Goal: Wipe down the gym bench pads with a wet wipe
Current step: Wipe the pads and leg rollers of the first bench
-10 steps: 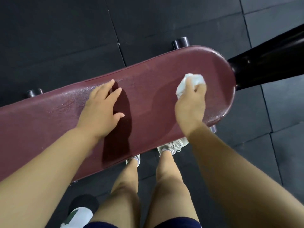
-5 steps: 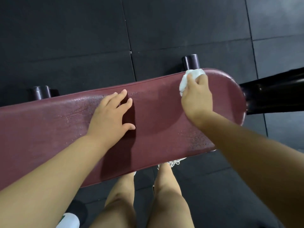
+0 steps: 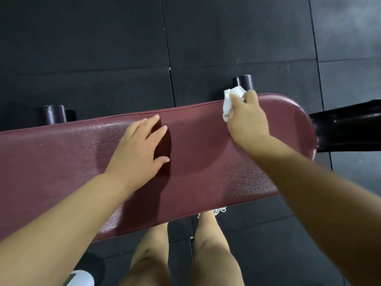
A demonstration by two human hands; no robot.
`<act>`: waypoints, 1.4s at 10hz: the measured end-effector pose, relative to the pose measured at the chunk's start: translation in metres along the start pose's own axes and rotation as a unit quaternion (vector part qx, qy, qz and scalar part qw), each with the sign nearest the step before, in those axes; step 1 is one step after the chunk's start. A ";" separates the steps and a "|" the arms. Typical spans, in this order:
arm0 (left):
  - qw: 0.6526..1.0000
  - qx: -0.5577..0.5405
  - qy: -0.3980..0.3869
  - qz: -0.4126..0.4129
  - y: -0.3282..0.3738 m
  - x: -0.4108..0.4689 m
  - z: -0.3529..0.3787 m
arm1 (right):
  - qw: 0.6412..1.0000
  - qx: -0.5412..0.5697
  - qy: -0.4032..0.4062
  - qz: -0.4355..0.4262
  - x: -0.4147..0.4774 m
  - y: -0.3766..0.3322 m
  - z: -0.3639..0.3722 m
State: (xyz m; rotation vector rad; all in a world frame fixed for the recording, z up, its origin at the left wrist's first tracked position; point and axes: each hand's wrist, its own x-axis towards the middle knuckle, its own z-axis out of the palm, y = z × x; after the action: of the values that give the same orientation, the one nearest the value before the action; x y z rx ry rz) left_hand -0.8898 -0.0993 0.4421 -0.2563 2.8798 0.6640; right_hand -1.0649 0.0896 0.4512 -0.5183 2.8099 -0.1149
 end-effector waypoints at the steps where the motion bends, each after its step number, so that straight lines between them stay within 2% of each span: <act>1: 0.999 0.000 0.022 -0.029 -0.009 -0.003 -0.004 | 0.998 0.049 0.002 0.048 -0.014 -0.042 0.013; 2: 0.999 -0.023 0.000 -0.024 -0.023 -0.005 -0.009 | 0.985 0.076 -0.057 -0.142 -0.043 -0.102 0.031; 3: 0.998 -0.058 -0.014 -0.030 -0.027 -0.005 -0.012 | 0.961 0.068 0.007 -0.268 -0.045 -0.101 0.031; 4: 0.996 -0.081 -0.015 -0.046 -0.025 -0.005 -0.013 | 0.992 0.030 -0.004 -0.119 -0.020 -0.044 0.017; 5: 0.994 -0.099 -0.004 -0.051 -0.027 -0.007 -0.009 | 0.994 0.087 0.036 0.063 -0.013 -0.022 0.014; 6: 0.992 -0.115 -0.002 -0.052 -0.029 -0.008 -0.007 | 0.996 0.059 0.046 0.045 -0.033 -0.057 0.029; 7: 0.991 -0.124 -0.008 -0.049 -0.035 -0.004 -0.010 | 0.984 -0.002 -0.022 -0.179 -0.081 -0.100 0.052; 8: 0.992 -0.116 -0.012 -0.048 -0.034 -0.003 -0.011 | 0.952 -0.003 -0.059 -0.301 -0.090 -0.086 0.053; 9: 0.992 -0.115 -0.015 -0.054 -0.032 -0.005 -0.011 | 0.983 0.006 -0.033 -0.181 -0.067 -0.032 0.035; 10: 0.992 -0.111 -0.019 -0.060 -0.028 -0.006 -0.011 | 0.989 0.091 0.017 0.114 -0.068 -0.011 0.022; 11: 0.992 -0.100 -0.031 -0.064 -0.021 -0.007 -0.013 | 0.975 0.103 0.035 0.191 -0.084 -0.042 0.036; 12: 0.994 -0.067 -0.056 -0.062 -0.018 -0.015 -0.016 | 0.994 0.063 -0.036 -0.077 -0.129 -0.094 0.060; 13: 0.992 -0.066 -0.056 -0.097 -0.014 -0.033 -0.017 | 0.962 0.035 -0.077 -0.258 -0.153 -0.085 0.066; 14: 0.985 -0.080 -0.064 -0.139 0.000 -0.064 -0.012 | 0.980 0.018 -0.047 -0.194 -0.140 -0.031 0.054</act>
State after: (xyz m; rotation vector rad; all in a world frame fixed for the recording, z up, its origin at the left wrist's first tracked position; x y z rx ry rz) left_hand -0.8290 -0.0965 0.4659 -0.6025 2.6029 0.8252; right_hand -0.9135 0.1098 0.4395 -1.0291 2.5753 -0.2120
